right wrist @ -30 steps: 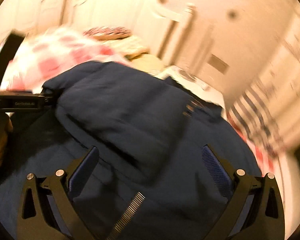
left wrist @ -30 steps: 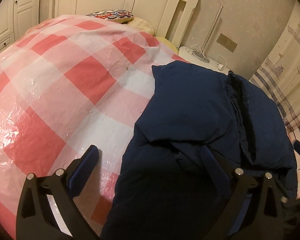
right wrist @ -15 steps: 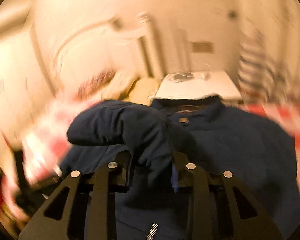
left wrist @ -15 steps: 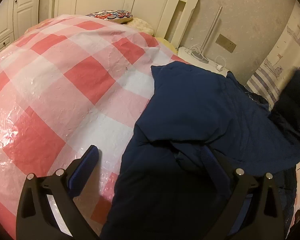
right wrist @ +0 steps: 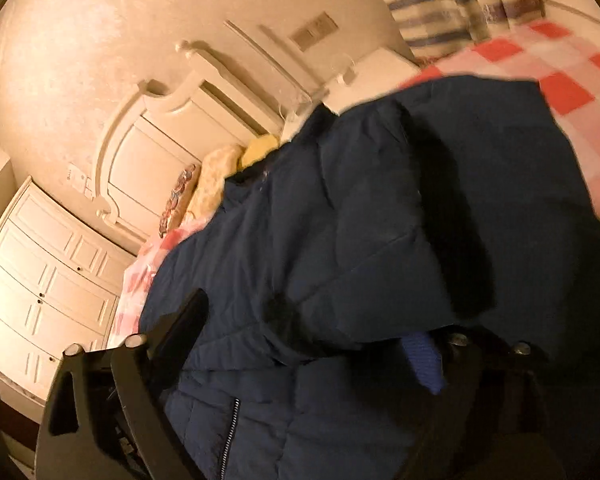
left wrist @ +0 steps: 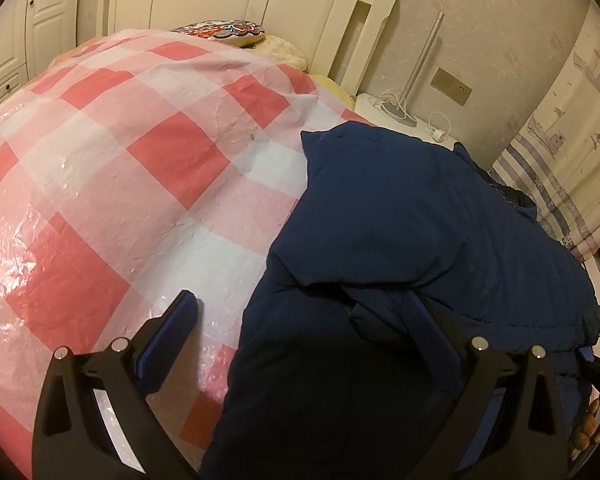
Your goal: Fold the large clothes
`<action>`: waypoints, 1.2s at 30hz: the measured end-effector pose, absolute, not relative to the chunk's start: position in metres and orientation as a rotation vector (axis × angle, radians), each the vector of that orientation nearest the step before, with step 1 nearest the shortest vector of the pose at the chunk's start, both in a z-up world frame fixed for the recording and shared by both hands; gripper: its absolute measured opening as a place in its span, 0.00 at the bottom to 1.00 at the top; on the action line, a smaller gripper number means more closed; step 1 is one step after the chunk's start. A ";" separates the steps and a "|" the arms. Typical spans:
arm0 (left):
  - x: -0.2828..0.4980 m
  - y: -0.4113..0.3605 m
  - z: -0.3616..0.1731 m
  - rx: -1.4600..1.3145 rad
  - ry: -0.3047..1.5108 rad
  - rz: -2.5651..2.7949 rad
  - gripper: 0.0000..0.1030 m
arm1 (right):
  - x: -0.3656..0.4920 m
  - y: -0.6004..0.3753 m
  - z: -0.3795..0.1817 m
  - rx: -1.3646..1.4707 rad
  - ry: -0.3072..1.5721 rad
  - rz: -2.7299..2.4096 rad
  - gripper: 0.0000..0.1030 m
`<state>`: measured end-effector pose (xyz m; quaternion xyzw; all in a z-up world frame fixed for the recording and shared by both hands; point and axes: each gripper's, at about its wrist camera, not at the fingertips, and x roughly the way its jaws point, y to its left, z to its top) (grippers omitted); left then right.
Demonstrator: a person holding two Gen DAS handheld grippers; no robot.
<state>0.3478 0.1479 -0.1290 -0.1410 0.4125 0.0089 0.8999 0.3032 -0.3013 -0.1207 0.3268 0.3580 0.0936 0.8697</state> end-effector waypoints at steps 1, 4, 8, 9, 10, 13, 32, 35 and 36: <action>0.348 0.148 -0.129 -0.291 0.854 0.019 0.98 | 0.302 -0.303 -0.123 0.682 0.749 0.191 0.78; 0.347 0.148 -0.129 -0.294 0.853 0.017 0.98 | 0.301 -0.315 -0.133 0.699 0.758 0.152 0.43; 0.347 0.150 -0.129 -0.305 0.846 0.022 0.98 | 0.290 -0.309 -0.118 0.648 0.705 0.171 0.26; 0.346 0.151 -0.128 -0.313 0.835 0.019 0.98 | 0.283 -0.304 -0.108 0.608 0.674 0.171 0.25; 0.344 0.152 -0.127 -0.319 0.821 0.013 0.98 | 0.279 -0.301 -0.101 0.586 0.650 0.174 0.25; 0.329 0.155 -0.113 -0.342 0.703 -0.028 0.98 | 0.255 -0.295 -0.082 0.535 0.592 0.154 0.24; 0.322 0.140 -0.101 -0.289 0.626 -0.107 0.98 | 0.236 -0.290 -0.048 0.329 0.596 -0.110 0.31; 0.322 0.145 -0.103 -0.315 0.632 -0.091 0.98 | 0.265 -0.260 -0.054 0.142 0.659 -0.095 0.31; 0.323 0.147 -0.104 -0.324 0.638 -0.087 0.98 | 0.272 -0.256 -0.061 0.111 0.693 -0.092 0.32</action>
